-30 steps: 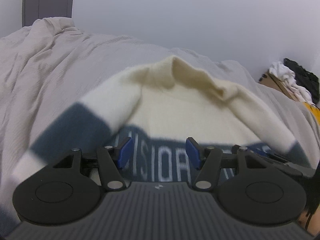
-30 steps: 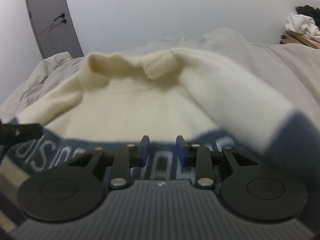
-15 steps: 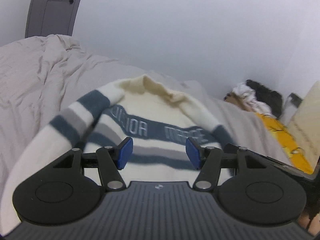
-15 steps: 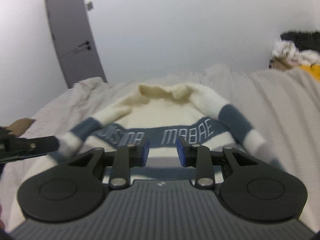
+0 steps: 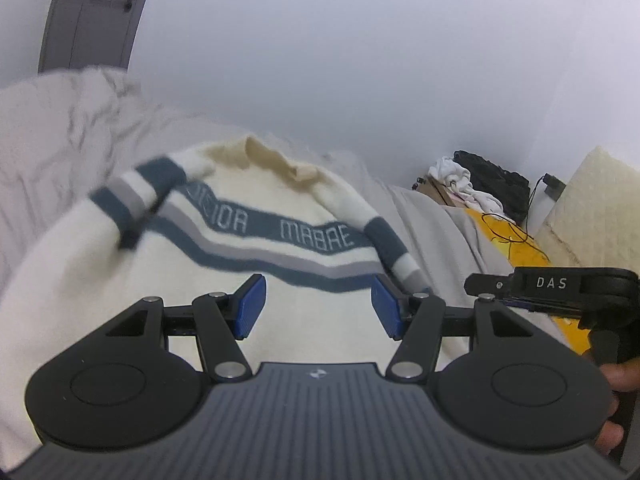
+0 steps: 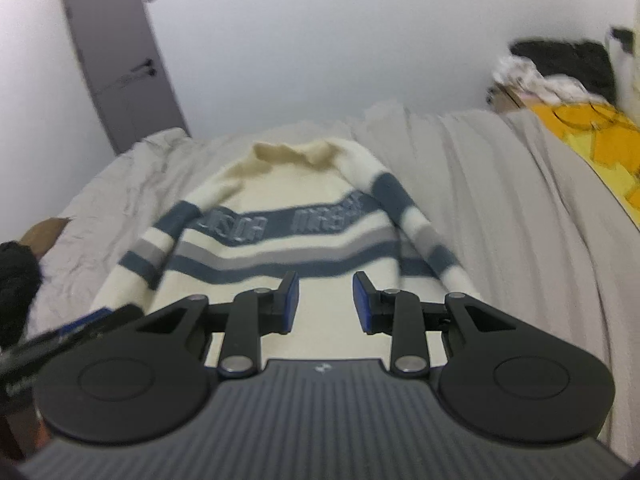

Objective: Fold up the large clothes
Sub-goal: 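Open both grippers and release the sweater on the bed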

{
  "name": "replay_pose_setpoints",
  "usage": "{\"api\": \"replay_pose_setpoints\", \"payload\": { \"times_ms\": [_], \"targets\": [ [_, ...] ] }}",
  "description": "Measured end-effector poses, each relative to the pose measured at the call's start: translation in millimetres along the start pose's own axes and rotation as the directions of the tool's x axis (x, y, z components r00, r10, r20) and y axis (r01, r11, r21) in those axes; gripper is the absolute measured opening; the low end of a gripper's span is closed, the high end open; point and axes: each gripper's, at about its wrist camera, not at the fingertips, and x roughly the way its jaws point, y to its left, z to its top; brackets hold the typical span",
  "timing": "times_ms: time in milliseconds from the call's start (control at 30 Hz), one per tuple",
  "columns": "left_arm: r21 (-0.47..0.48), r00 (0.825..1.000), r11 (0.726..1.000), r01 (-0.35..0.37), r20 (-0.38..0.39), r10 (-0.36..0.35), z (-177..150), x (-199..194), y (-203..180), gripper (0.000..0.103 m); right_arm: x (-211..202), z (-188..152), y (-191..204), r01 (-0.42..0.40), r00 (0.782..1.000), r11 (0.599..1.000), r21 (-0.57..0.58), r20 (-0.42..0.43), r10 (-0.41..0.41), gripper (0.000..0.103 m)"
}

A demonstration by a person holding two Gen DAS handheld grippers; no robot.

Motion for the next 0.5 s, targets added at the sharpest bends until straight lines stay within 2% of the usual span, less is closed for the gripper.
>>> {"api": "replay_pose_setpoints", "payload": {
  "times_ms": [100, 200, 300, 367, 467, 500],
  "targets": [
    [0.005, 0.999, 0.999, 0.040, -0.001, -0.040, -0.5, 14.3, -3.7, 0.064, 9.8, 0.5, -21.7, 0.048, 0.998, 0.996, 0.080, -0.032, -0.046, 0.033],
    [0.078, 1.000, 0.997, 0.012, -0.007, -0.012, -14.4, 30.4, 0.3, 0.064, 23.8, -6.3, -45.1, 0.079, 0.996, 0.991, 0.109, -0.058, -0.073, 0.049],
    [0.098, 0.998, 0.995, -0.027, -0.052, 0.032, -32.8, 51.3, 17.4, 0.064, 41.1, -19.0, -69.3, 0.116, 0.992, 0.988, 0.101, -0.055, -0.111, 0.049],
    [0.086, 0.994, 0.995, -0.042, -0.093, 0.050, -38.3, 65.8, 30.0, 0.064, 58.5, -28.5, -87.9, 0.142, 0.987, 0.984, 0.111, -0.094, -0.132, 0.049],
    [0.078, 0.992, 0.996, -0.045, -0.112, 0.053, -38.3, 80.3, 41.7, 0.064, 79.6, -32.9, -105.8, 0.166, 0.979, 0.980, 0.111, -0.141, -0.150, 0.051],
    [0.078, 0.992, 0.996, -0.044, -0.113, 0.053, -37.5, 84.0, 43.3, 0.064, 85.2, -33.4, -109.6, 0.179, 0.975, 0.980, 0.088, -0.146, -0.165, 0.062]
  ]
}}
